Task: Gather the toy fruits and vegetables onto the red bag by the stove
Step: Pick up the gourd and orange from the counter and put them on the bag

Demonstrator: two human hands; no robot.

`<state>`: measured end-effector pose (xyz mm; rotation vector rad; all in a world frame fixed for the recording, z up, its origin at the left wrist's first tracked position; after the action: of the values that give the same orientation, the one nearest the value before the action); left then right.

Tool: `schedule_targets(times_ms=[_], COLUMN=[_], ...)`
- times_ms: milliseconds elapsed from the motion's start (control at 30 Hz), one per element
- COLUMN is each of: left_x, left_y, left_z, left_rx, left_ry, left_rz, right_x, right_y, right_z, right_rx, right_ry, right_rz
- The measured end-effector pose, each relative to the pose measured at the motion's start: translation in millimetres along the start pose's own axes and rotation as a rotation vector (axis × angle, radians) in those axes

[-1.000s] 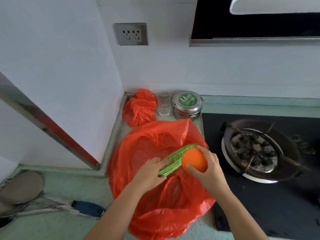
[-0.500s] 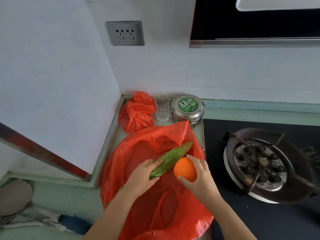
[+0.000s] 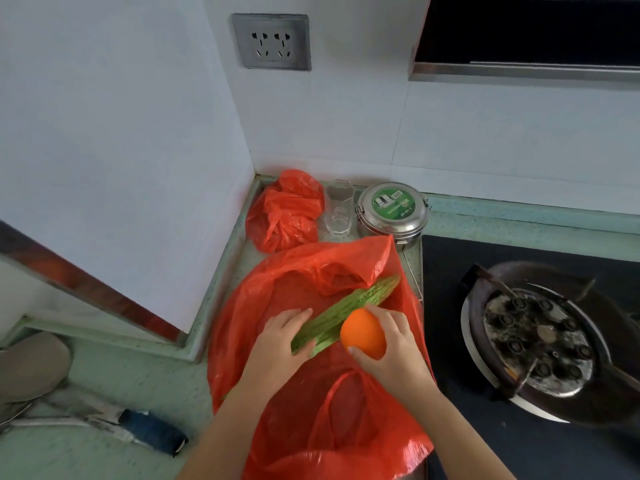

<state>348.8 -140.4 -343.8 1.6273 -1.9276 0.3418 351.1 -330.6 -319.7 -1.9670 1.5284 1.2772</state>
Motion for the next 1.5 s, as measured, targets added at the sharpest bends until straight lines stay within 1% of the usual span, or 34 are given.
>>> schedule_targets(times_ms=[100, 167, 367, 567, 667, 867, 1100, 1233, 1333, 1400, 1500], left_x=[-5.8, -9.2, -22.2, -32.1, -31.5, -32.8, -30.6, -21.3, -5.3, 7.1, 28.4], left_y=[21.4, 33.1, 54.6, 59.5, 56.8, 53.0, 50.2, 47.5, 42.0, 40.0, 42.2], left_z=[-24.8, -35.8, -54.7, -55.1, -53.6, -51.8, -56.1, -63.9, -69.6, -70.9, -70.1], left_rx=[0.172, 0.229, 0.275, 0.248, 0.229, 0.199, 0.197, 0.224, 0.241, 0.248, 0.252], left_ry=[-0.022, -0.05, -0.109, -0.138, -0.149, -0.145, -0.129, -0.134, -0.155, -0.153, -0.164], left_rz=[-0.033, -0.052, -0.113, -0.165, -0.171, -0.185, -0.172, -0.151, -0.1, -0.064, -0.01], right_x=[-16.9, -29.9, -68.6, -77.0, -70.6, -68.9, -74.0, -72.0, -68.9, -68.9, -73.0], right_y=[-12.1, -22.8, -59.0, -89.3, -99.7, -112.8, -112.6, -94.9, -75.1, -57.9, -27.3], right_z=[6.4, 8.9, 26.9, 61.4, 73.2, 82.8, 82.4, 66.3, 47.6, 34.4, 19.0], right_rx=[-0.034, -0.043, -0.09, -0.209, -0.233, -0.227, -0.213, -0.156, -0.092, -0.038, 0.019], right_ry=[0.053, 0.08, 0.187, 0.308, 0.346, 0.41, 0.375, 0.342, 0.344, 0.385, 0.508], right_rz=[-0.035, -0.061, -0.144, -0.101, -0.044, 0.013, -0.013, -0.051, -0.062, -0.068, -0.058])
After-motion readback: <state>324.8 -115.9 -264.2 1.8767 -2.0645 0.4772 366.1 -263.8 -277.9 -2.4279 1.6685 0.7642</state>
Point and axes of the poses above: each hand's wrist, its own y-axis away from the middle knuckle, its own z-axis out of the palm, x = y × z, the point moved 8 cm from there along -y, towards the middle knuckle, and after that the axes turned 15 degrees about -x, right-handed, at the moved point
